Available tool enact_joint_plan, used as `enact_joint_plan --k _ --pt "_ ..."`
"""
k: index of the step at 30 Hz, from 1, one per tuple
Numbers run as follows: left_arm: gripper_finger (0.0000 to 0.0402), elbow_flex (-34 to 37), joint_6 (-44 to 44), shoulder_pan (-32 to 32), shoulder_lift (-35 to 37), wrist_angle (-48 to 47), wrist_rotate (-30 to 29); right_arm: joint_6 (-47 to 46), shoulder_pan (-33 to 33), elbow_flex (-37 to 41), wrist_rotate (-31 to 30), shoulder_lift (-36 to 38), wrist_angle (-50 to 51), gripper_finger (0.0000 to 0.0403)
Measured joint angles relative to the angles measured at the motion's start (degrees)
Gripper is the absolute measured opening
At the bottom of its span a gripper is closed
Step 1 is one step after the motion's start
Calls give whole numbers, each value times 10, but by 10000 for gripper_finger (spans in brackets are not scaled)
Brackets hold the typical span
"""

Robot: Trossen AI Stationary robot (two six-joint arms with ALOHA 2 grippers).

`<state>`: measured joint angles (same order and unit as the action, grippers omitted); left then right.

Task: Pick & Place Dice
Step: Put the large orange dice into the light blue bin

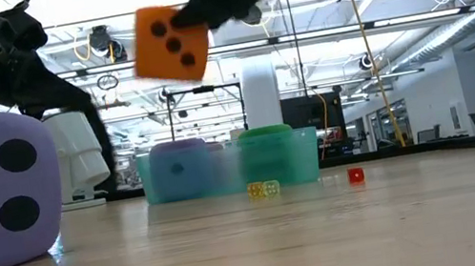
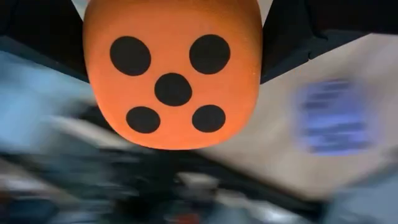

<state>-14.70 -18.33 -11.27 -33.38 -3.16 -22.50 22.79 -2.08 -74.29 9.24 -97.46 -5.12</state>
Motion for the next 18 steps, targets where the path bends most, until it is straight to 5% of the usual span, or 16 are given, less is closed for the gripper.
enact_joint_plan --k 5,11,18 --pt "26 0 -3 0 0 0 0 -13 -61 -1 -165 64 20 393" --pt "26 0 -5 0 0 0 0 -124 -148 -1 -148 42 40 393" --pt "26 0 -6 0 0 -1 0 -132 -171 17 -136 -30 32 393"
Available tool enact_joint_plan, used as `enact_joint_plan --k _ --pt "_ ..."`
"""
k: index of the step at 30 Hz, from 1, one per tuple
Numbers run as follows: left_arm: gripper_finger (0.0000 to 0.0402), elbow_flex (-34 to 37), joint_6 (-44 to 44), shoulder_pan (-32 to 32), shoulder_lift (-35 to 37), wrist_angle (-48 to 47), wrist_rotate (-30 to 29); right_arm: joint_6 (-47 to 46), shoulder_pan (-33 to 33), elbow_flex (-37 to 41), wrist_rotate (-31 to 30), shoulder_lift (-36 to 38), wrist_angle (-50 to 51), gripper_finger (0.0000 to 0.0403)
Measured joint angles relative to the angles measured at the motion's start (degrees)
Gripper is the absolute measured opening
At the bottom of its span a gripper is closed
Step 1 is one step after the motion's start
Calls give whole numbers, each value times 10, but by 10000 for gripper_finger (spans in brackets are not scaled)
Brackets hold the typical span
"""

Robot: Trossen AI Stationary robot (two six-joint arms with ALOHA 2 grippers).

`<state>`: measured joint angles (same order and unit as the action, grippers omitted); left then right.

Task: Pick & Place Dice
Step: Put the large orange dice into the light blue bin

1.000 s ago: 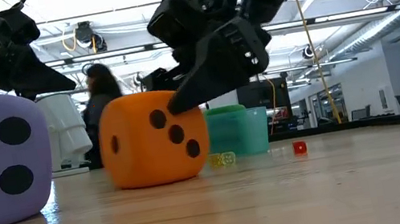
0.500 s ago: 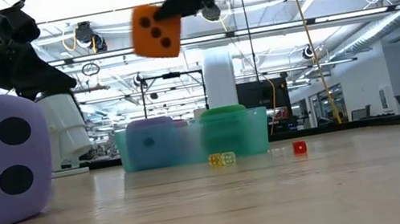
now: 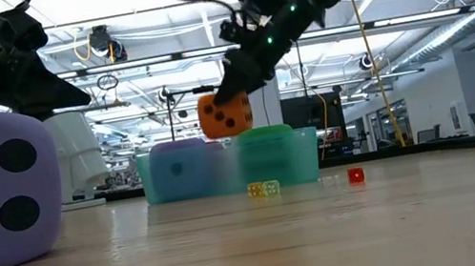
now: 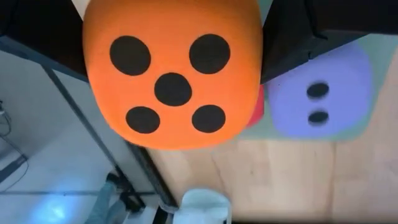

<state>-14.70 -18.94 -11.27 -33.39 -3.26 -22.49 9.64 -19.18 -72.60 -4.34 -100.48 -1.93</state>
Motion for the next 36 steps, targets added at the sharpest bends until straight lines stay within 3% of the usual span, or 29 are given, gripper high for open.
enact_joint_plan --k 16,28,36 --pt "26 0 6 0 0 -2 0 8 14 13 -1 -3 31 393" --pt "26 0 7 0 0 -11 0 16 16 13 0 47 74 393" --pt "26 0 8 0 0 -7 0 16 12 10 -4 2 79 393"
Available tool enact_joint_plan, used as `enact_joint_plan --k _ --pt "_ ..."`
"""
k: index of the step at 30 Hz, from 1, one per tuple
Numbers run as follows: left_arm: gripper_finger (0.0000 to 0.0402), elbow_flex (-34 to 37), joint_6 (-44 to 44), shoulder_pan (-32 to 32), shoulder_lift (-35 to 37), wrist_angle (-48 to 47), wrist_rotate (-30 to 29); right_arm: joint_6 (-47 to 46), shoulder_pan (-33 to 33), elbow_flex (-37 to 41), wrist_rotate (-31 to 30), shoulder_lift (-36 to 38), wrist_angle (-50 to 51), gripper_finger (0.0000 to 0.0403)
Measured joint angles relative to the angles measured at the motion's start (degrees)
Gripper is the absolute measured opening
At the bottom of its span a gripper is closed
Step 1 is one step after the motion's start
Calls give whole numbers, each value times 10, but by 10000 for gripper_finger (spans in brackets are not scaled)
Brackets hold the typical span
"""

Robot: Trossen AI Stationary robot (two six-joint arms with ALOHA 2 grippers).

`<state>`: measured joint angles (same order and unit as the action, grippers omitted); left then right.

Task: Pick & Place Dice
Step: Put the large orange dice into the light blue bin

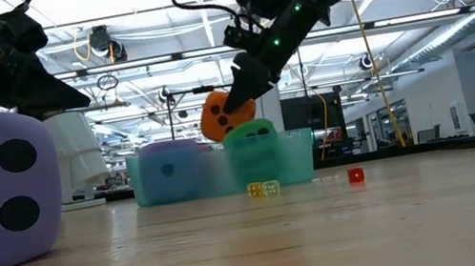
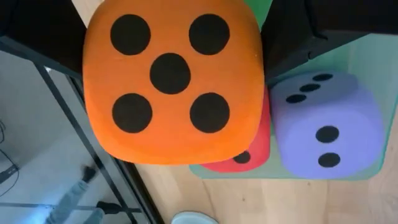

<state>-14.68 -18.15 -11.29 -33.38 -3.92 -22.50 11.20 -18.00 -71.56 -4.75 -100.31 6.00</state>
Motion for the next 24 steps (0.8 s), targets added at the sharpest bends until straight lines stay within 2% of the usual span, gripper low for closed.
enact_joint_plan --k 6,13,18,24 --pt "26 0 0 0 0 6 0 0 0 2 2 -7 13 393" --pt "26 0 0 0 0 5 0 -23 1 3 8 32 63 393" --pt "26 0 3 0 0 5 0 -48 1 3 68 36 106 393" --pt "26 0 2 0 0 6 0 -36 18 0 41 51 113 393"
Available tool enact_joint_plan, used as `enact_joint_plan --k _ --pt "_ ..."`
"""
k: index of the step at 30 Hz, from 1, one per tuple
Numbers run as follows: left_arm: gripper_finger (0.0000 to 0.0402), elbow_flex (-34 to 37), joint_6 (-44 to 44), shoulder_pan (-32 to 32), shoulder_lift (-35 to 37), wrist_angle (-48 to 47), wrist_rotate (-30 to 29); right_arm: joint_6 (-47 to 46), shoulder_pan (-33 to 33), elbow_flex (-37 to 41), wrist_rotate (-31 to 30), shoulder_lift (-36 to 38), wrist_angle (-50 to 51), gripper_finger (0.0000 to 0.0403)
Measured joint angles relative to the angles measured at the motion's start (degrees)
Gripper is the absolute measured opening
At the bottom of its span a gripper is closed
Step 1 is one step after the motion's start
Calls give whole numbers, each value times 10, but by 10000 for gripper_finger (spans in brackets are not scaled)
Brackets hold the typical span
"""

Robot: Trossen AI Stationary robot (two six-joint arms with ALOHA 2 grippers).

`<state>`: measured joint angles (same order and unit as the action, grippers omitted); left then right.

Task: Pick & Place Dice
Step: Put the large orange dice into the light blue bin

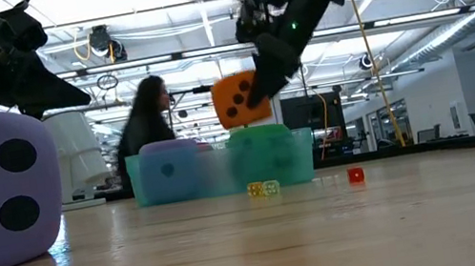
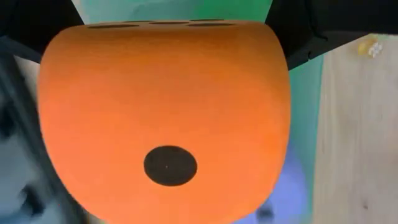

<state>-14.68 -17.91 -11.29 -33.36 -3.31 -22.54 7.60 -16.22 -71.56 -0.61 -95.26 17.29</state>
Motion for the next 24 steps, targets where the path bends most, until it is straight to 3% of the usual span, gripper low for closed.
enact_joint_plan --k 10,24 --pt "26 0 1 0 0 5 0 41 -10 -18 -22 24 -20 393" --pt "26 0 -2 0 0 5 0 94 -36 -17 8 -69 -72 393"
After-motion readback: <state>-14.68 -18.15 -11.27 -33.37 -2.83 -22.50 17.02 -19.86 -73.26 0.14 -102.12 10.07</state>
